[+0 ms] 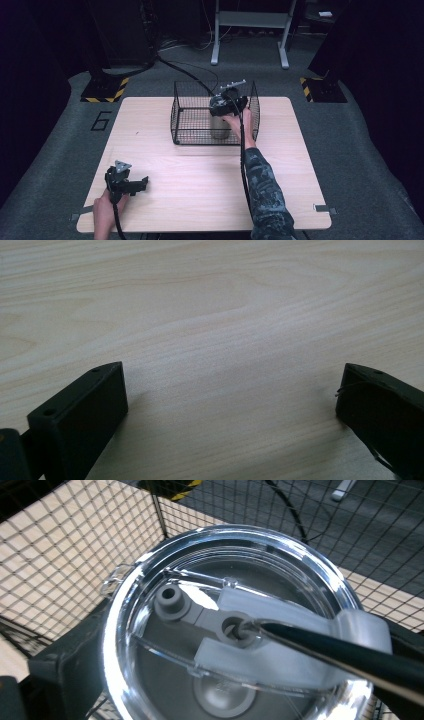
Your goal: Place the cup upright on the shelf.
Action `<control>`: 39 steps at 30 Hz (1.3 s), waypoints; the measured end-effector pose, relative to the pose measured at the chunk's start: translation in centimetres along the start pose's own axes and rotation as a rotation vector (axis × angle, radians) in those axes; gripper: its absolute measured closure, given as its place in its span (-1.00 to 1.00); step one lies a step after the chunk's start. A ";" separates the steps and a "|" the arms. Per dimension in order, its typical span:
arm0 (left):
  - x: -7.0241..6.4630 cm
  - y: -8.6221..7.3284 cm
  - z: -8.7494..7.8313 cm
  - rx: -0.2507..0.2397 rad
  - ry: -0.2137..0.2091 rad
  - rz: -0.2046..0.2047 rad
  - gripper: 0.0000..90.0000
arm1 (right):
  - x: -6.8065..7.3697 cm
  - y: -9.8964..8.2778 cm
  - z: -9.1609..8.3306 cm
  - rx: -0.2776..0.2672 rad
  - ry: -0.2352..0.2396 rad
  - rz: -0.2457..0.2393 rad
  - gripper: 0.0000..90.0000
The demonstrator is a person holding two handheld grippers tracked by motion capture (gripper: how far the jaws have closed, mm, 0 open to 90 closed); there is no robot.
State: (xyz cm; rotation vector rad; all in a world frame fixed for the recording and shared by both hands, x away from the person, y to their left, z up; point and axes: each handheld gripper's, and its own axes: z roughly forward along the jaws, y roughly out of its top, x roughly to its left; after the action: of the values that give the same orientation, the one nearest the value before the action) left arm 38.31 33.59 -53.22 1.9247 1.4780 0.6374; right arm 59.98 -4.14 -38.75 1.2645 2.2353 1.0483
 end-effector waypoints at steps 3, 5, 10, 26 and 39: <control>0.0 0.0 0.0 0.003 -0.003 0.001 -1.00 | -0.1 -0.1 -0.6 -0.008 0.013 0.015 -1.00; 0.0 0.0 0.0 0.005 -0.004 0.002 -1.00 | -0.1 -0.1 -1.0 -0.012 0.011 0.013 -1.00; 0.0 0.0 0.0 0.000 -0.004 -0.008 -1.00 | -0.2 -0.3 -2.6 -0.027 0.000 0.001 -1.00; 0.0 0.0 0.0 -0.001 -0.003 -0.005 -1.00 | 1.0 -2.5 -9.4 -0.056 0.029 -0.083 -1.00; 0.0 0.0 0.0 -0.001 -0.003 -0.005 -1.00 | 2.3 -6.7 -14.9 -0.087 0.036 -0.139 -1.00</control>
State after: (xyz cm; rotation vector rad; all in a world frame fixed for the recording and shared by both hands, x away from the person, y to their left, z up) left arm 38.32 33.58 -53.21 1.9205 1.4796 0.6320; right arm 45.68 -10.67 -33.88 1.0464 2.2423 1.1101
